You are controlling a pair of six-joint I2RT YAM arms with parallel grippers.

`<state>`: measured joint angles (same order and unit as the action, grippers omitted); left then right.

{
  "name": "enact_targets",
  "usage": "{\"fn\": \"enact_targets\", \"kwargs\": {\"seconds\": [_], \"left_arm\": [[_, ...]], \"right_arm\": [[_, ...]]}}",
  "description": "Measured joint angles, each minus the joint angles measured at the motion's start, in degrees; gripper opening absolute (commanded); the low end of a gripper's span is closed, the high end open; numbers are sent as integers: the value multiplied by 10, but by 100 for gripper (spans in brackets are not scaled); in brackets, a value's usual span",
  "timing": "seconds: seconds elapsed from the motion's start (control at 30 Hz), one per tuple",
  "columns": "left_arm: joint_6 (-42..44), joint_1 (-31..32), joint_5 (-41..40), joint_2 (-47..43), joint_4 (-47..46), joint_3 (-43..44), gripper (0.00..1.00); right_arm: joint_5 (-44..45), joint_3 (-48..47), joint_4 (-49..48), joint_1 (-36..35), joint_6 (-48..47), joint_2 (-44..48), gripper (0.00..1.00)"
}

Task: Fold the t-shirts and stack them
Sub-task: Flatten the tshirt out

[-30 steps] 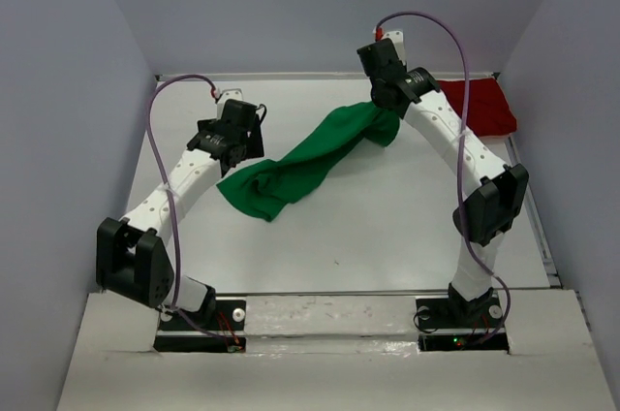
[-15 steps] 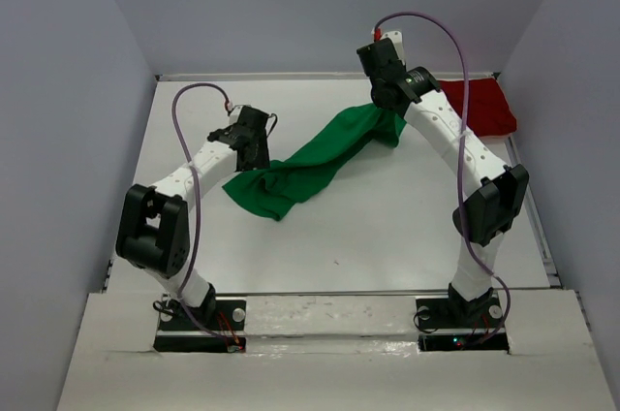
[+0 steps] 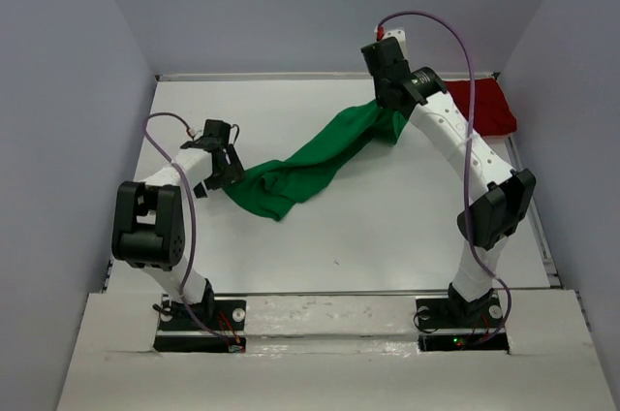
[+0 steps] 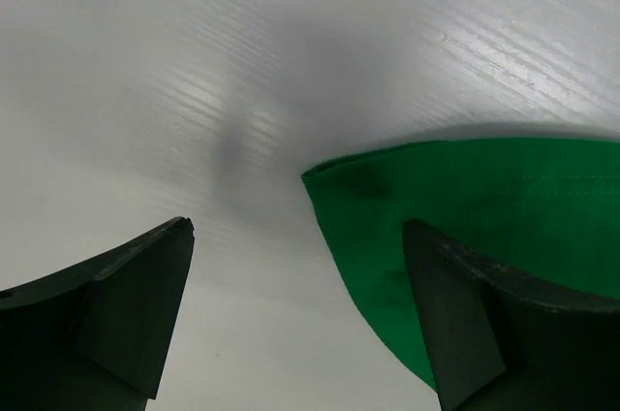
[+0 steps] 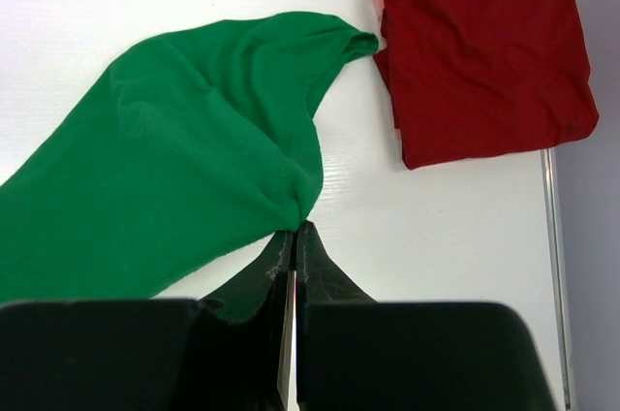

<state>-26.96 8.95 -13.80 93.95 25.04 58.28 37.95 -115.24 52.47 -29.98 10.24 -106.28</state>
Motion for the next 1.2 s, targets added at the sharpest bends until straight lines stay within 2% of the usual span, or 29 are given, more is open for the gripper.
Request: {"fn": "enact_targets", "kwargs": {"seconds": [0.27, 0.33, 0.47, 0.9, 1.1, 1.2], "left_arm": [[-2, -32, 80, -21, -31, -16, 83], [-2, -38, 99, -21, -39, -17, 76], [-3, -52, 134, -21, -52, -17, 73], [-6, -99, 168, -9, -70, -41, 73], [-6, -105, 185, 5, -83, -43, 67], [-7, -106, 194, 9, -92, -42, 56]], "right_arm": [[-10, 6, -1, 0, 0, 5, 0], [-12, 7, -1, 0, -2, 5, 0], [-14, 7, -1, 0, -4, 5, 0], [-16, 6, -1, 0, -5, 5, 0], [-19, 6, -1, 0, -4, 5, 0], [-20, 6, 0, 0, -4, 5, 0]]}}
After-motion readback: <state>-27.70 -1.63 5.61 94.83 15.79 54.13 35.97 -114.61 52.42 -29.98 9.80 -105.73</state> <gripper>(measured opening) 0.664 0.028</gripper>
